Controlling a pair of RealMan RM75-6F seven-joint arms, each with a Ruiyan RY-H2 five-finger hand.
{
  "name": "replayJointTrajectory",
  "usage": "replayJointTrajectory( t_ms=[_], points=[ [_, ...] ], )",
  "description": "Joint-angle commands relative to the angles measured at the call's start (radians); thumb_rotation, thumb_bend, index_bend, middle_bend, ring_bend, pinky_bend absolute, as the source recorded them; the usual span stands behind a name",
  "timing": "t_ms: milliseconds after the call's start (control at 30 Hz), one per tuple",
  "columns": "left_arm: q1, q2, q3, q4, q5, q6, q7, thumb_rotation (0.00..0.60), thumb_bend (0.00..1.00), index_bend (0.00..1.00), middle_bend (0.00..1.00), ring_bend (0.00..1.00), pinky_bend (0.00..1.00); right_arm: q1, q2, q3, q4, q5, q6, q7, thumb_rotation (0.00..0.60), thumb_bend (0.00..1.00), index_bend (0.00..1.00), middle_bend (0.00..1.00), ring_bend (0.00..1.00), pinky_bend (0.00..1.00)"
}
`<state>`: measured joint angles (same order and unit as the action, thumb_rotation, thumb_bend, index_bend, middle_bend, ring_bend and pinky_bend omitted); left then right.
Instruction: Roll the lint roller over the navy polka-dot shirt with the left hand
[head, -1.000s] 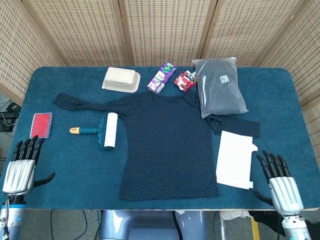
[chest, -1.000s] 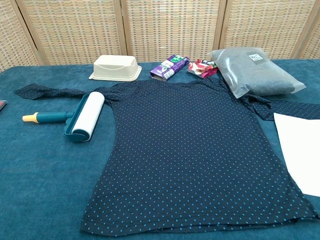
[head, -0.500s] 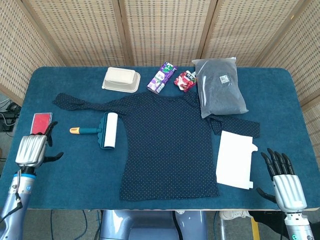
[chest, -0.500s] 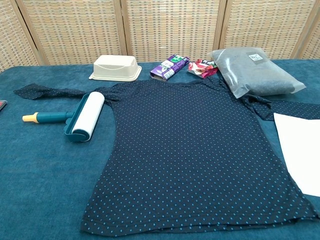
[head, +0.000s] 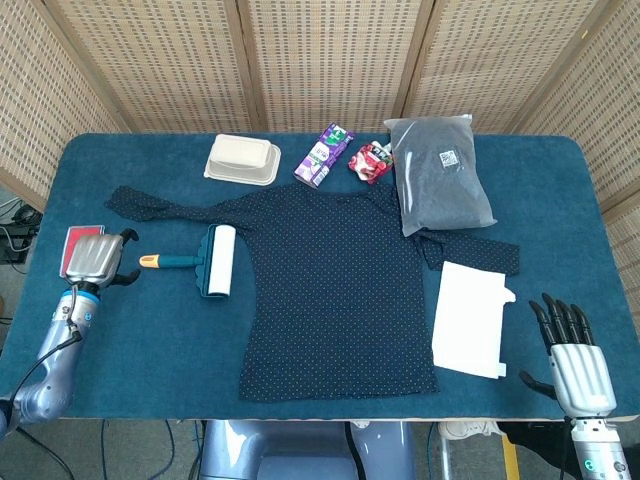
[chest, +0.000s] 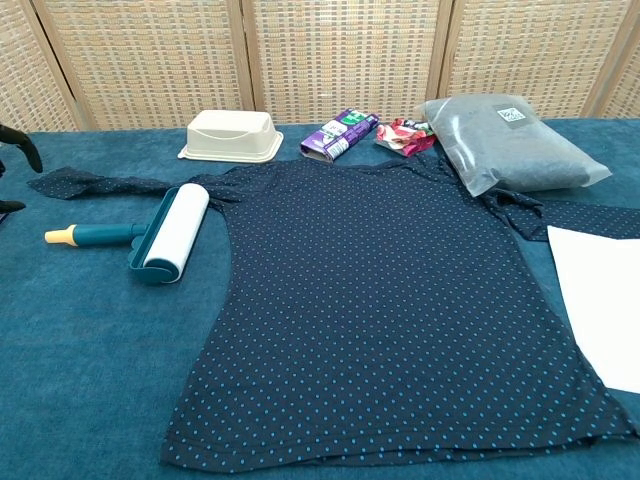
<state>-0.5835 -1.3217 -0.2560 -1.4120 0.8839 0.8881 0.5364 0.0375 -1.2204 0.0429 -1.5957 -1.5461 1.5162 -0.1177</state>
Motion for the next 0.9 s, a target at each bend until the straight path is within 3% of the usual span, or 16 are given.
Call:
replayJointTrajectory(
  t_ms=[33,400,900],
  points=[
    [-0.05,-0.036,0.012,0.055,-0.038,-0.048,0.02,0.6,0.31,0.32,0.79,0.64,0.61,0.002,-0.004,0.003,0.007,0.006,-0.003,0.0,0.6,0.1,0.0,0.0,0.0,0.0],
    [-0.116,-0.121,0.039,0.157,-0.072,-0.094,0.026,0.6,0.31,0.45,0.79,0.64,0.61,0.004,-0.013,0.009,0.028,0.023,-0.009,0.004,0.6,0.1,0.0,0.0,0.0,0.0],
    [-0.187,-0.213,0.069,0.308,-0.113,-0.133,0.039,0.6,0.32,0.44,0.79,0.64,0.61,0.006,-0.018,0.013,0.046,0.035,-0.012,0.013,0.6,0.1,0.0,0.0,0.0,0.0]
  ],
)
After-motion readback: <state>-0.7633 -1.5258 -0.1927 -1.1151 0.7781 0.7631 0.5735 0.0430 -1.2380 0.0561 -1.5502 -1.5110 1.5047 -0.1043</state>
